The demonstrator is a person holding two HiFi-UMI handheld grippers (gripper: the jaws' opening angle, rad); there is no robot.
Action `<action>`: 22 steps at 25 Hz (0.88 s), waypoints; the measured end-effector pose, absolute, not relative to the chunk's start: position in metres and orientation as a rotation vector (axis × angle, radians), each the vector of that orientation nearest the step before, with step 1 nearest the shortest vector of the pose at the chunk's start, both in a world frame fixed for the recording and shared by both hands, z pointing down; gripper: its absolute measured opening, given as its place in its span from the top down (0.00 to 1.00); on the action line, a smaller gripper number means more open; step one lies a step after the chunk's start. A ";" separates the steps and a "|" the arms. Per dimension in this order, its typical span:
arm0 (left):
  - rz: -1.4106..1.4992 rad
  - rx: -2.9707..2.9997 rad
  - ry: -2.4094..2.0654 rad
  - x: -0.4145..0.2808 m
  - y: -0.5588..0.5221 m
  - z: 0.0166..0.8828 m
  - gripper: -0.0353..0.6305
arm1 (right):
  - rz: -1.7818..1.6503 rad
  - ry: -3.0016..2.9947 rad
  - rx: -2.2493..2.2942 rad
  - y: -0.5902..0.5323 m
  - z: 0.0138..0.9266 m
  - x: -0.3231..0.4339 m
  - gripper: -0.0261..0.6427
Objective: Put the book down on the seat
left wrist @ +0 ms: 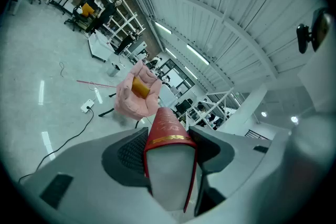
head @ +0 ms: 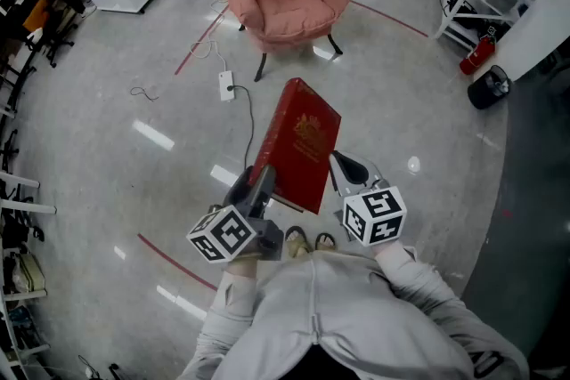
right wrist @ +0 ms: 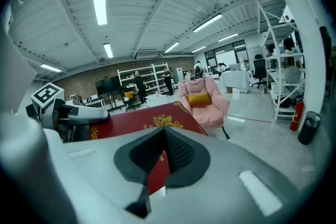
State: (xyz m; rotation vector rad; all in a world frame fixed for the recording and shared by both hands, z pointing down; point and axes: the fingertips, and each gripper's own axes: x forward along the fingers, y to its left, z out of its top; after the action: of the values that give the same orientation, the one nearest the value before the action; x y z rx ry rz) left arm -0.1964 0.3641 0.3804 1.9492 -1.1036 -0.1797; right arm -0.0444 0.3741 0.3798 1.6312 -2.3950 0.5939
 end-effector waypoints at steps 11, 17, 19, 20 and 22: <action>-0.136 2.014 -1.110 -0.185 0.384 0.381 0.58 | 0.590 -2.380 1.650 0.402 0.377 -0.049 0.96; -0.138 2.033 -1.104 -0.190 0.371 0.378 0.58 | 0.573 -2.400 1.652 0.394 0.372 -0.056 0.96; -0.143 2.035 -1.101 -0.192 0.364 0.377 0.58 | 0.568 -2.404 1.653 0.388 0.370 -0.058 0.96; -0.144 2.037 -1.098 -0.193 0.361 0.377 0.58 | 0.568 -2.402 1.657 0.385 0.369 -0.060 0.96; -0.145 2.040 -1.092 -0.196 0.353 0.376 0.58 | 0.568 -2.397 1.665 0.378 0.368 -0.063 0.96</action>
State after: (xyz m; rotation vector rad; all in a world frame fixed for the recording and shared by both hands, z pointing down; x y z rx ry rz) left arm -0.1958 0.3530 0.3761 2.0395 -1.0920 -0.1450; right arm -0.0629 0.3776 0.3680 1.6646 -2.3973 0.5680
